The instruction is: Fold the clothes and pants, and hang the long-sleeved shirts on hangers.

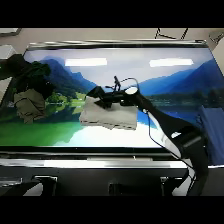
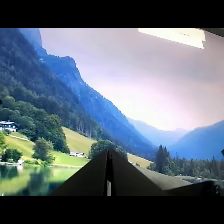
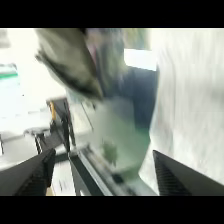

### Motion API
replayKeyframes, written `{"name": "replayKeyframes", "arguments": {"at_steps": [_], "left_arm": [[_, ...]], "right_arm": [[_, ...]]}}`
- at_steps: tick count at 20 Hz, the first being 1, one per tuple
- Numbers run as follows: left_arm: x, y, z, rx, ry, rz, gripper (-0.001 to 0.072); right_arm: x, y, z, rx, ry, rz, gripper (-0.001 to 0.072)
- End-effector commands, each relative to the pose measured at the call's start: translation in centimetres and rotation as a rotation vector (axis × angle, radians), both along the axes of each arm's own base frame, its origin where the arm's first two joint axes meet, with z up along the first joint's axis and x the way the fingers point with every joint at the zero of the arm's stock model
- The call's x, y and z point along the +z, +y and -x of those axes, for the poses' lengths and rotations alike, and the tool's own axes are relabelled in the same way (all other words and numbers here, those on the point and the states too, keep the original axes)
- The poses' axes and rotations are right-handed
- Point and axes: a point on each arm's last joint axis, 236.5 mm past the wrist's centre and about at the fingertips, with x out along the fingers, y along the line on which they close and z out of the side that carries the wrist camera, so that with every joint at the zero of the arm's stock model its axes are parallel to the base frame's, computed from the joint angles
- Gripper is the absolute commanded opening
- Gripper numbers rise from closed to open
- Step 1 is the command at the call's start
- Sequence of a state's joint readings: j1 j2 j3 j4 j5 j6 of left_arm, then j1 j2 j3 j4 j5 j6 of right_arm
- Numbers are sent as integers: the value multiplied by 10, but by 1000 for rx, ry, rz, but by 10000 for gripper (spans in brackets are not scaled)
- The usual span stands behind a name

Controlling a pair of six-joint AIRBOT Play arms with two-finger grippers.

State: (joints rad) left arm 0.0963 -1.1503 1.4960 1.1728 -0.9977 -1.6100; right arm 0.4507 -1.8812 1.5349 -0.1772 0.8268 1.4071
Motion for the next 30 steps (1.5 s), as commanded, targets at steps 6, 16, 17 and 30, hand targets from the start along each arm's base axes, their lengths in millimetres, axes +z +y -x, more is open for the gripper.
{"name": "replayKeyframes", "arguments": {"at_steps": [6, 16, 17, 30], "left_arm": [[5, 4, 10, -15, -5, -46, 34], [5, -2, 11, -26, 0, -17, 34], [6, -4, 11, -30, -2, -6, 34], [5, -5, 10, -34, 0, -3, 35]], "right_arm": [[-63, -339, 55, 51, 352, 773, 668], [-109, -214, 53, 35, 242, 334, 604], [-111, -210, 50, 24, 240, 331, 568], [93, -436, -23, -330, -103, 372, 38]]}}
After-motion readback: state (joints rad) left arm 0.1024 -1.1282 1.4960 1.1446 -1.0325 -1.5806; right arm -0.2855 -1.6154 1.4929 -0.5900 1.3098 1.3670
